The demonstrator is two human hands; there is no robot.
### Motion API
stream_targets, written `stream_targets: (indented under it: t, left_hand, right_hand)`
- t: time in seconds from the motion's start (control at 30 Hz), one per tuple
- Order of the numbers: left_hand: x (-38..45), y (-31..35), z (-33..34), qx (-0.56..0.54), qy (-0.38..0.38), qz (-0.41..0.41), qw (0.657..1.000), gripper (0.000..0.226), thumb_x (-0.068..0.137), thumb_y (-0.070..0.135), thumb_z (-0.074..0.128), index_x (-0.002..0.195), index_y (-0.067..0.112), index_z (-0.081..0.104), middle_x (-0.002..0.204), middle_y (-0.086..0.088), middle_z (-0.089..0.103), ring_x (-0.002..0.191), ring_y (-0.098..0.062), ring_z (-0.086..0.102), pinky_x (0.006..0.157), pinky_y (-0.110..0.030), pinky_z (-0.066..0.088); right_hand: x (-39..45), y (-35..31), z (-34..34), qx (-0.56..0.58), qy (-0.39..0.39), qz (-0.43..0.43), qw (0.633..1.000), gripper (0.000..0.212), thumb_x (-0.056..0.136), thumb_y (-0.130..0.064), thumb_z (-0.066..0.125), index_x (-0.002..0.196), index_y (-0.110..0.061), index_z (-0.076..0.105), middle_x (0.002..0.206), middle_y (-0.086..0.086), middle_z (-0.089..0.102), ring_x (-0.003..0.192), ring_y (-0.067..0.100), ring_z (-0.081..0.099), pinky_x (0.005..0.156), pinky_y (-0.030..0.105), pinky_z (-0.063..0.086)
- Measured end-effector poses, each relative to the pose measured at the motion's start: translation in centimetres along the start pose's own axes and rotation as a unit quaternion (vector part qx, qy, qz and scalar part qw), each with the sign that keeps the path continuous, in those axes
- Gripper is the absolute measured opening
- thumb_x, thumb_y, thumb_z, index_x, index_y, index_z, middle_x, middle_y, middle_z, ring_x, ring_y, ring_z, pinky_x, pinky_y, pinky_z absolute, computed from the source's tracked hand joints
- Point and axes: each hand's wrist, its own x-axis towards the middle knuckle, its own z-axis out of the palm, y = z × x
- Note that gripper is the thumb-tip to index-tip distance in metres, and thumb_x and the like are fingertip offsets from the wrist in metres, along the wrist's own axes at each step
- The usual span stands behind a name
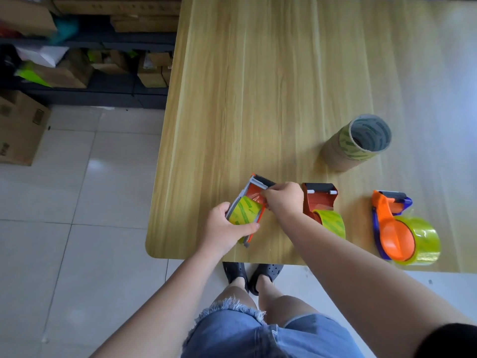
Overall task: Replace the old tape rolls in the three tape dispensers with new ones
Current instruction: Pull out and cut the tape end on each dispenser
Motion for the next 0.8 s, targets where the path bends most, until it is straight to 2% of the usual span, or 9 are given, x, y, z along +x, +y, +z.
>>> stream_targets:
  t: [0.1,0.17,0.23,0.37,0.47,0.57,0.63,0.73,0.8]
  left_hand:
    - [-0.6,-0.7,0.4,0.016,0.004,0.001,1.0,0.033,0.061,0.014,0.084,0.083,0.002,0.063,0.074,-0.01,0.068,0.063,-0.018,0.06,0.063,-0.038,0.054]
    - [-0.8,-1.4,0.4,0.033,0.005,-0.004,0.999,0.033,0.06,0.015,0.085,0.078,0.004,0.059,0.067,-0.008,0.065,0.052,-0.01,0.057,0.053,-0.027,0.049]
    - [-0.9,-2.0,0.5,0.043,0.003,-0.015,0.999,0.033,0.059,0.014,0.084,0.075,0.006,0.056,0.061,-0.003,0.059,0.042,-0.004,0.053,0.045,-0.021,0.046]
    - [-0.9,-2.7,1.0,0.021,-0.034,-0.023,0.999,0.041,0.052,0.025,0.083,0.082,0.009,0.059,0.074,-0.011,0.065,0.061,-0.022,0.06,0.061,-0.044,0.057]
    - [-0.9,-2.9,1.2,0.018,-0.048,-0.023,0.998,0.039,0.057,0.022,0.084,0.085,0.009,0.06,0.08,-0.012,0.068,0.067,-0.021,0.061,0.062,-0.036,0.054]
    - [-0.9,-2.9,1.3,0.02,-0.049,-0.022,0.998,0.037,0.057,0.022,0.083,0.082,0.011,0.06,0.076,-0.009,0.067,0.065,-0.02,0.061,0.061,-0.034,0.052]
    - [-0.9,-2.8,1.3,0.022,-0.049,-0.024,0.998,0.033,0.06,0.02,0.084,0.08,0.012,0.06,0.073,-0.005,0.066,0.064,-0.017,0.059,0.059,-0.029,0.049]
    - [-0.9,-2.6,1.3,0.027,-0.044,-0.02,0.998,0.043,0.052,0.031,0.08,0.085,0.009,0.061,0.08,-0.012,0.069,0.069,-0.025,0.062,0.066,-0.038,0.053]
    - [-1.0,-2.6,1.3,0.031,-0.046,-0.02,0.998,0.048,0.051,0.031,0.08,0.089,0.008,0.062,0.086,-0.015,0.07,0.077,-0.032,0.066,0.072,-0.043,0.055]
  right_hand:
    - [0.1,0.9,0.2,0.015,-0.026,0.035,0.999,0.015,0.079,-0.005,0.057,0.071,-0.01,0.068,0.059,0.005,0.059,0.056,0.019,0.055,0.056,0.024,0.046]
    - [0.0,1.6,0.3,0.028,-0.051,0.048,0.997,0.019,0.08,-0.006,0.062,0.063,-0.013,0.064,0.058,0.006,0.06,0.053,0.017,0.054,0.057,0.026,0.049]
    - [-0.2,2.4,0.2,0.078,-0.082,0.076,0.991,0.015,0.082,-0.007,0.065,0.068,-0.01,0.064,0.061,0.006,0.063,0.048,0.015,0.053,0.059,0.027,0.051]
    - [0.0,3.5,-0.5,0.102,-0.093,0.057,0.989,0.007,0.084,-0.008,0.065,0.077,-0.008,0.066,0.063,0.007,0.064,0.045,0.012,0.053,0.059,0.026,0.052]
    - [0.1,3.9,-1.3,0.168,-0.151,0.092,0.97,0.006,0.085,-0.004,0.063,0.08,-0.006,0.066,0.069,0.011,0.065,0.042,0.011,0.052,0.052,0.024,0.051]
    - [0.1,3.9,-1.7,0.243,-0.2,0.176,0.933,0.004,0.085,-0.002,0.061,0.085,-0.003,0.065,0.072,0.009,0.063,0.053,0.013,0.055,0.048,0.022,0.049]
    - [0.2,3.7,-1.9,0.245,-0.232,0.202,0.919,0.005,0.086,-0.005,0.059,0.086,-0.005,0.065,0.074,0.007,0.064,0.057,0.012,0.059,0.05,0.021,0.051]
    - [0.5,3.5,-2.2,0.281,-0.243,0.219,0.902,0.021,0.088,-0.009,0.048,0.081,-0.004,0.067,0.072,0.007,0.068,0.054,0.011,0.064,0.053,0.022,0.051]
    - [0.5,3.4,-2.3,0.266,-0.235,0.196,0.914,0.018,0.087,-0.009,0.052,0.086,0.0,0.067,0.074,0.01,0.068,0.053,0.012,0.063,0.05,0.021,0.051]
